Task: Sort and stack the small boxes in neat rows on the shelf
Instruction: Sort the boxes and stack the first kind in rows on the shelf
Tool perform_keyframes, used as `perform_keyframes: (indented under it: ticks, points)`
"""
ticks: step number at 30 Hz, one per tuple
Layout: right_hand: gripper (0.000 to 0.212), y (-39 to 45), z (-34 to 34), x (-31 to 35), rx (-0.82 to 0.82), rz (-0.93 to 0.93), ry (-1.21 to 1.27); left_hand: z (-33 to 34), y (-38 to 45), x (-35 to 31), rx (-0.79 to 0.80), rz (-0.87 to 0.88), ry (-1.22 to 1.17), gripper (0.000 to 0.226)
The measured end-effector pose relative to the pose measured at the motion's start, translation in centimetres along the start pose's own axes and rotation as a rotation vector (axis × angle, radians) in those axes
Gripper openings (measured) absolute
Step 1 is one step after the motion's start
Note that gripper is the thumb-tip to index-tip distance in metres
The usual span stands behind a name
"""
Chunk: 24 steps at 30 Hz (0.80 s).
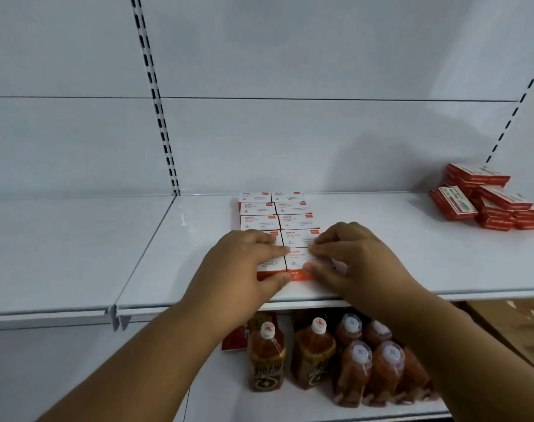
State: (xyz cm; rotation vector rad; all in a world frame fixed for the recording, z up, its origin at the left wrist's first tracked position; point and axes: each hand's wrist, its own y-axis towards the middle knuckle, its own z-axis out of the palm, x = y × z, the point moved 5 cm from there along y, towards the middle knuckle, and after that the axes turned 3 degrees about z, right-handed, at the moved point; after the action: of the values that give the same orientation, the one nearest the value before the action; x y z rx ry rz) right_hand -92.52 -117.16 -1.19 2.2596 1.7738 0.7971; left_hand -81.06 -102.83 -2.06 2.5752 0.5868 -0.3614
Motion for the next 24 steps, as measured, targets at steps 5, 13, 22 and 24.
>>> perform_keyframes:
  ticks: [5,13,22,24]
  points:
    - [0.041,0.0,0.2,0.1,-0.011,0.03,-0.004,-0.1,0.0,-0.1,-0.033,0.035,-0.031,0.047]
    - [0.053,1.2,-0.9,-1.8,-0.09,0.484,0.582,-2.5,0.5,-0.1,-0.042,-0.358,-0.578,0.039]
    - [0.07,6.8,2.4,-1.8,0.167,0.883,1.084,-1.2,4.8,1.6,-0.178,-0.727,-1.33,0.032]
    - [0.069,7.0,3.0,-2.3,0.198,0.821,1.02,-0.6,4.8,1.9,-0.155,-0.722,-1.312,0.031]
